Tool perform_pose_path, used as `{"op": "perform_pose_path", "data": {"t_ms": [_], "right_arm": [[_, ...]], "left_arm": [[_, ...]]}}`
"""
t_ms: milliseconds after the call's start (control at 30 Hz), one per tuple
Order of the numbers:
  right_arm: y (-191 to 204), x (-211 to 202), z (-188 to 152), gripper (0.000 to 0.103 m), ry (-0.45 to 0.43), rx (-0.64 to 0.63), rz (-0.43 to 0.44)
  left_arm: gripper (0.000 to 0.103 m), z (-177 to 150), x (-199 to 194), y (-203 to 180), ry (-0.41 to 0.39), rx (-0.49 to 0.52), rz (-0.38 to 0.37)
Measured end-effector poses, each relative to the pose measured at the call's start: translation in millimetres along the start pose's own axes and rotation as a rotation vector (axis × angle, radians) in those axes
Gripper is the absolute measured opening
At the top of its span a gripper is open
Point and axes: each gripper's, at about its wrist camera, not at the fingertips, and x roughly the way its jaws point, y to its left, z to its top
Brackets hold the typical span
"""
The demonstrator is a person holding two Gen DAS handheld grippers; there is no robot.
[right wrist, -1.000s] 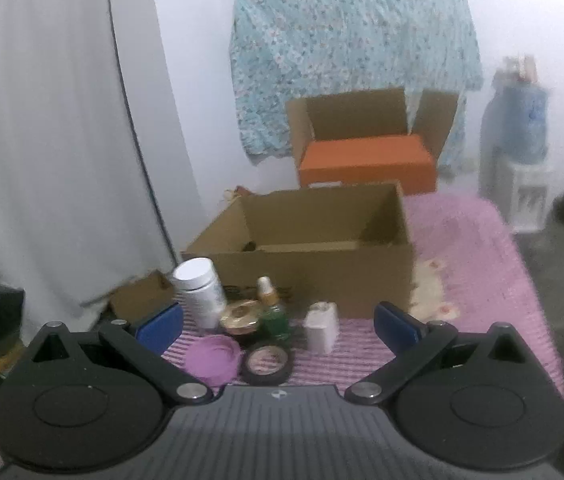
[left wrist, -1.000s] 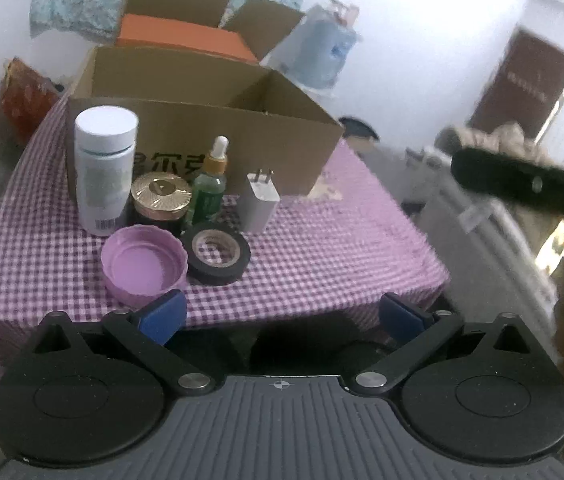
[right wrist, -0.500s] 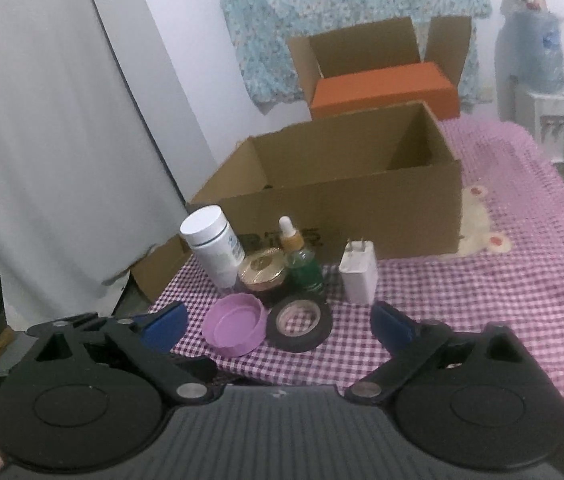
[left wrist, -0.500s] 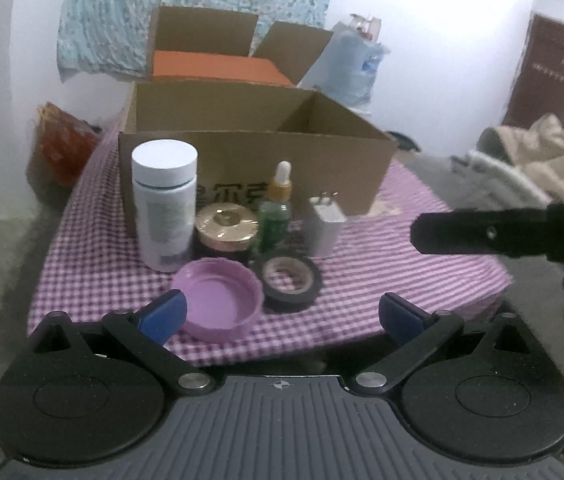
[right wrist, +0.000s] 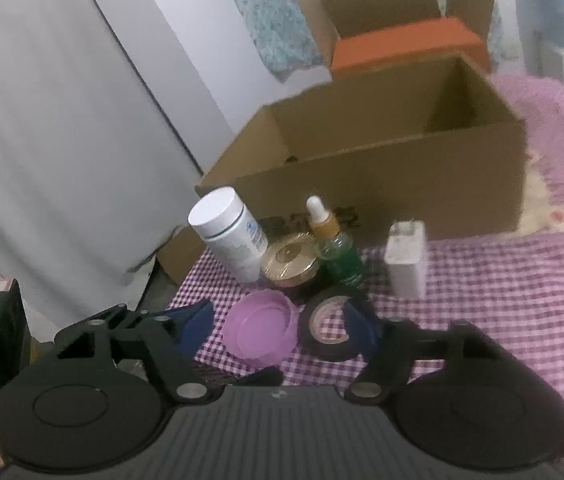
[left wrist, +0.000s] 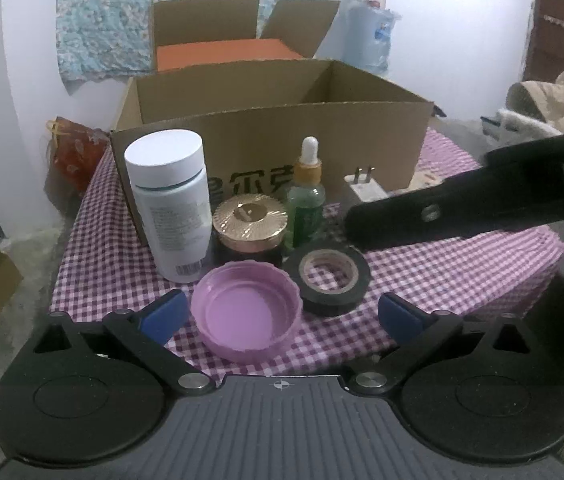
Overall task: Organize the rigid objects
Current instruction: 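Lower the right gripper onto the pink lid and close on its rim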
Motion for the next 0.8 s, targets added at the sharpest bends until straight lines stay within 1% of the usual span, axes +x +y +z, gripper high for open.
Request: {"op": "perform_pose_path", "data": {"t_ms": [67, 167, 267, 333, 400, 500, 600, 667, 800], "right_arm": [[-2, 11, 2, 0.066, 0.028, 0.018, 0.019], [-4, 28, 2, 0.059, 0.068, 0.040, 0.044], [-3, 40, 2, 0.055, 0.097, 0.045, 0.060], [-2, 47, 2, 0.052, 0.113, 0.047, 0.062], [-1, 52, 2, 0.045, 0.130, 0.049, 0.065], [0, 59, 1, 0.039, 0.155, 0.051, 0.067], [-2, 65, -1, 0.037, 0.181, 0.070, 0.080], [-2, 66, -3, 0.036, 0.188, 0.074, 0.084], [-3, 63, -6, 0.035, 0.203, 0.085, 0.105]], "left_arm": [[0.102, 0, 4, 2, 0.008, 0.001, 0.005], [0.102, 0, 10, 2, 0.018, 0.011, 0.011], [0.099, 0, 14, 2, 0.030, 0.023, 0.015], [0.094, 0, 17, 2, 0.040, 0.025, 0.016], [0.086, 0, 19, 2, 0.048, 0.024, 0.012], [0.077, 0, 21, 3, 0.059, 0.021, 0.008], [0.069, 0, 21, 2, 0.064, 0.022, -0.004], [0.066, -1, 20, 0, 0.067, 0.028, -0.011], [0.064, -3, 16, -6, 0.065, 0.037, -0.035]]}}
